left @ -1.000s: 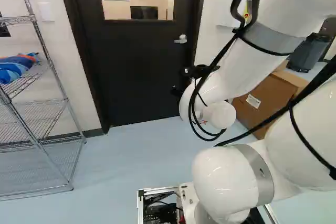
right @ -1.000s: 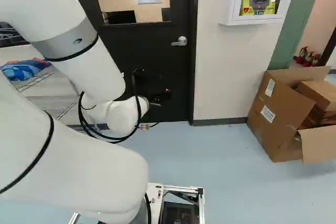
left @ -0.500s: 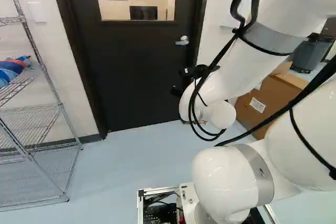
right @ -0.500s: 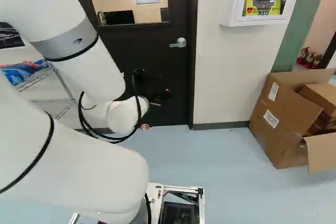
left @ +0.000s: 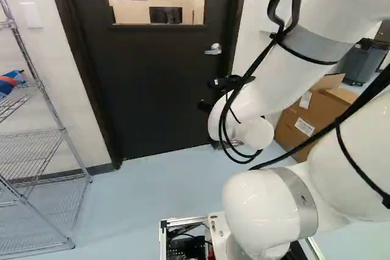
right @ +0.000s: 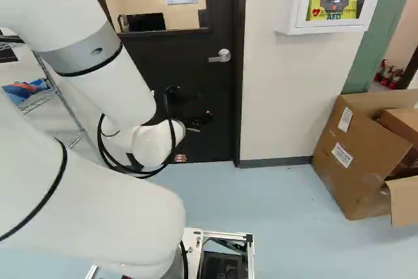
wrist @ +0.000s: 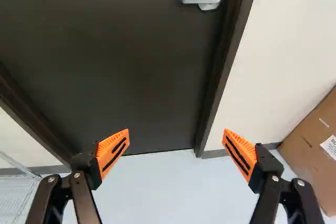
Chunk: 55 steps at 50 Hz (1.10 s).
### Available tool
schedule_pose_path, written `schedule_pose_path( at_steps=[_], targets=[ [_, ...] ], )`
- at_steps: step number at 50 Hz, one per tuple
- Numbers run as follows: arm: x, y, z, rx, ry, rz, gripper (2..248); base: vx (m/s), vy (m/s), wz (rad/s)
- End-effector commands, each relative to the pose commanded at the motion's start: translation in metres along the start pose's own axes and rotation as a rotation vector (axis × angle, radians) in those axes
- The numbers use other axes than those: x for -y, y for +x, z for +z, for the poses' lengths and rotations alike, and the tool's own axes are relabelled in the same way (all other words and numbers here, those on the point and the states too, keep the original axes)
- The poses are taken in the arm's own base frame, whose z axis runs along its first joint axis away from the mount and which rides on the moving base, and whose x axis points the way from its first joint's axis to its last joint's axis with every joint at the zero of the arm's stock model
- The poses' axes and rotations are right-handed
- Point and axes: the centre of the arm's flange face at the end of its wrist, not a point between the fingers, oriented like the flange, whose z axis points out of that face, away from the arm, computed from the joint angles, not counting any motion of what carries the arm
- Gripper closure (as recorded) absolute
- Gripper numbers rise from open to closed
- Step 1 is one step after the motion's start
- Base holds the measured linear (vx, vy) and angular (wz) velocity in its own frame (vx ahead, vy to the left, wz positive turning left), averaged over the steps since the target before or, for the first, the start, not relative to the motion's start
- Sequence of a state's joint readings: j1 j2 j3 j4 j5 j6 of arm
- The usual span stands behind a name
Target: Open the door and move inside
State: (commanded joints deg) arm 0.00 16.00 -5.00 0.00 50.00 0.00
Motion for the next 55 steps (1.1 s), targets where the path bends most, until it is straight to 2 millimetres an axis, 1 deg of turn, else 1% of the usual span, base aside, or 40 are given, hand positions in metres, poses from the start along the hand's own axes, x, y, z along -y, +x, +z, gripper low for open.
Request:
schedule_pose_path(
  at_steps=[30, 55],
  targets=[
    [0.0000, 0.0000, 0.0000, 0.000, 0.000, 0.000, 3, 0.148, -0.002, -0.015],
    [0.0000, 0.0000, 0.0000, 0.000, 0.000, 0.000, 3, 0.115, 0.000, -0.018]
  ],
)
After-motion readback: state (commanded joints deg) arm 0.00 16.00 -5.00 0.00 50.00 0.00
